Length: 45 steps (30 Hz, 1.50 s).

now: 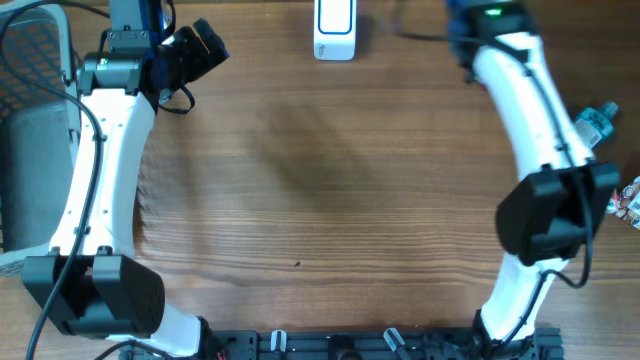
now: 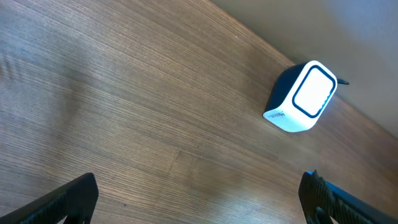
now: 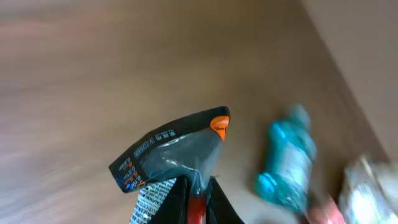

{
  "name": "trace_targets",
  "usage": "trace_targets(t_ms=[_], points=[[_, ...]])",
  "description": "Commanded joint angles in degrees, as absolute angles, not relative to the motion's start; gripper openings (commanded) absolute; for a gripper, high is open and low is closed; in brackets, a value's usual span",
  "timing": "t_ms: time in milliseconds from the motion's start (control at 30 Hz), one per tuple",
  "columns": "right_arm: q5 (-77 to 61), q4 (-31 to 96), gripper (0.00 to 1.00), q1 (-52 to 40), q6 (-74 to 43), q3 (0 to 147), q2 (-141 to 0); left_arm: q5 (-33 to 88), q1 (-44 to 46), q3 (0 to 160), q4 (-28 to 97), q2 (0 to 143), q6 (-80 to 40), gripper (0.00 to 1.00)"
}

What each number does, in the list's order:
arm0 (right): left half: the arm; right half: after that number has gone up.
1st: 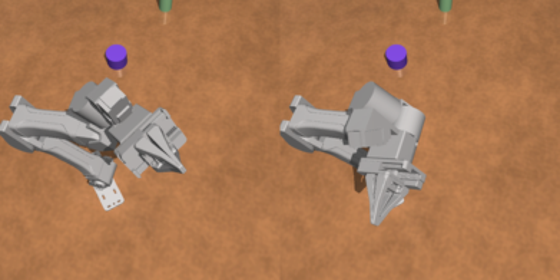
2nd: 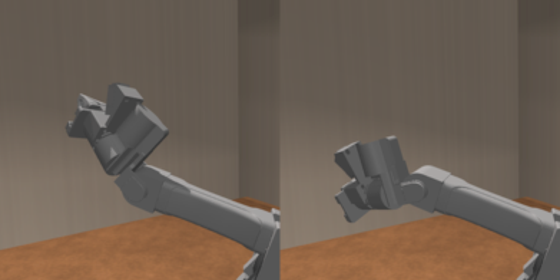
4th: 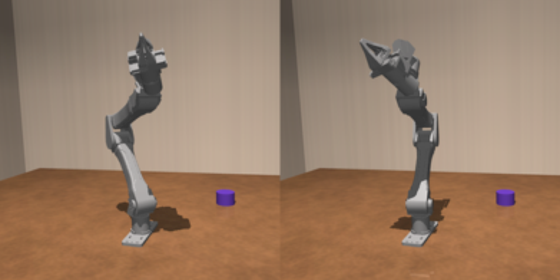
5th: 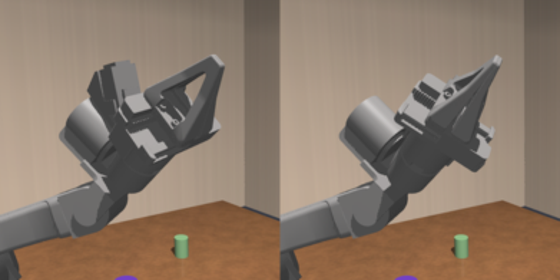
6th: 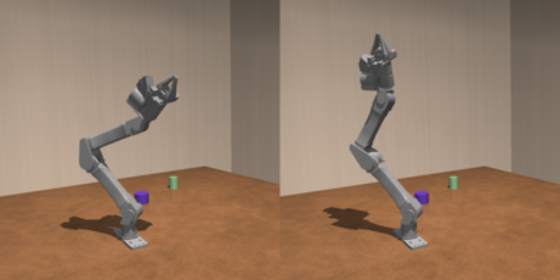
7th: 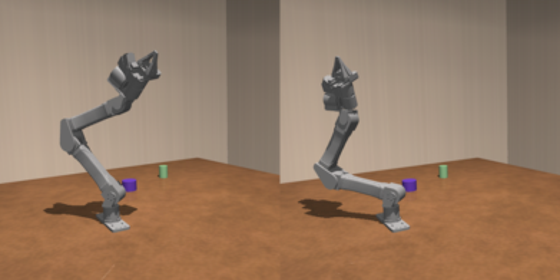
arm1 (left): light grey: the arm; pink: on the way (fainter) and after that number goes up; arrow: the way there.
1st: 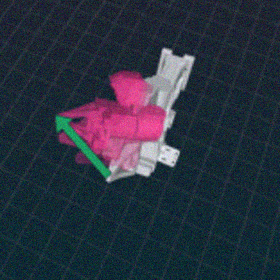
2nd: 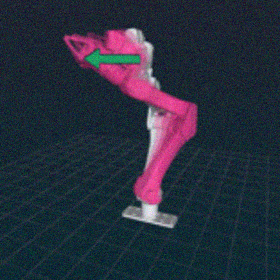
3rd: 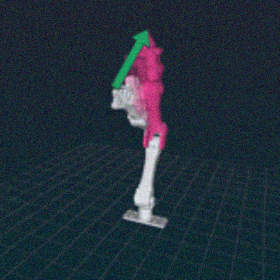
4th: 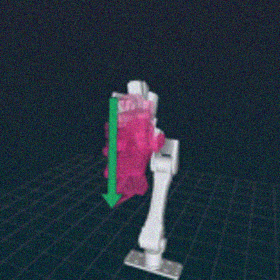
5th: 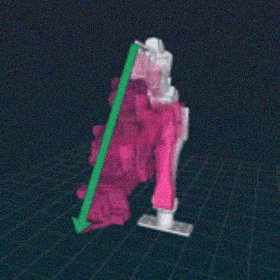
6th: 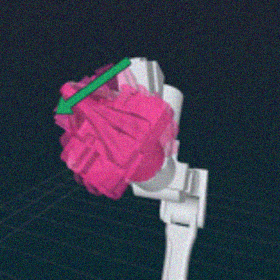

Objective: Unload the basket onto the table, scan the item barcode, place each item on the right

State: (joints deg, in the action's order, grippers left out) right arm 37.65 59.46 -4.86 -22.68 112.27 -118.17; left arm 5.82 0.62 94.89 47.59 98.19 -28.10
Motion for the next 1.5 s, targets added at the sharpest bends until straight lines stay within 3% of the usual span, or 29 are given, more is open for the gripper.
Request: trace_targets(t_ms=[0, 133, 333, 367, 400, 533, 667, 800, 933, 1067, 1233, 1467], points=[[38.2, 61.8, 0.04, 5.4, -38.7, 107.1, -118.7, 5.5, 0.5, 95.7, 47.5, 97.1, -27.2, 1.00], [30.1, 54.8, 0.05, 15.7, -40.4, 97.6, -118.7, 5.5, 0.5, 95.7, 47.5, 97.1, -27.2, 1.00], [24.6, 41.3, 0.05, 22.6, -39.2, 84.4, -118.7, 5.5, 0.5, 95.7, 45.4, 97.1, -27.2, 1.00], [23.8, 39.2, 0.20, 23.2, -39.2, 82.1, -118.7, 5.3, 0.5, 95.7, 44.2, 97.1, -27.2, 1.00], [23.6, 38.5, 1.00, 23.3, -39.2, 81.1, -118.7, 5.2, 0.5, 95.7, 42.7, 97.1, -27.2, 1.00], [23.2, 38.3, 1.00, 22.9, -37.4, 84.4, -112.8, 2.8, -0.4, 95.7, 35.0, 94.9, -26.1, 1.00], [18.6, 33.7, 1.00, 22.5, -33.4, 91.0, -96.6, -8.3, 1.6, 95.7, 23.7, 86.0, -6.2, 1.00], [18.3, 24.4, 1.00, 19.7, -21.9, 98.0, -83.4, -16.6, 4.6, 95.7, 22.7, 76.1, 7.8, 1.00], [18.5, 17.4, 1.00, 16.9, -10.5, 100.3, -74.6, -16.6, 4.6, 95.7, 35.0, 66.6, 10.8, 1.00], [18.7, 20.3, 1.00, 12.4, 1.5, 99.6, -67.4, -15.7, 4.2, 93.3, 34.9, 56.7, 11.6, 1.00], [21.9, 28.3, 1.00, 5.2, 1.0, 95.0, -53.8, -14.8, 4.2, 84.9, 31.7, 43.5, 11.6, 1.00], [25.0, 29.4, 1.00, 4.7, -3.7, 82.4, -31.2, -11.4, 4.2, 63.9, 20.7, 26.7, 11.6, 1.00]])
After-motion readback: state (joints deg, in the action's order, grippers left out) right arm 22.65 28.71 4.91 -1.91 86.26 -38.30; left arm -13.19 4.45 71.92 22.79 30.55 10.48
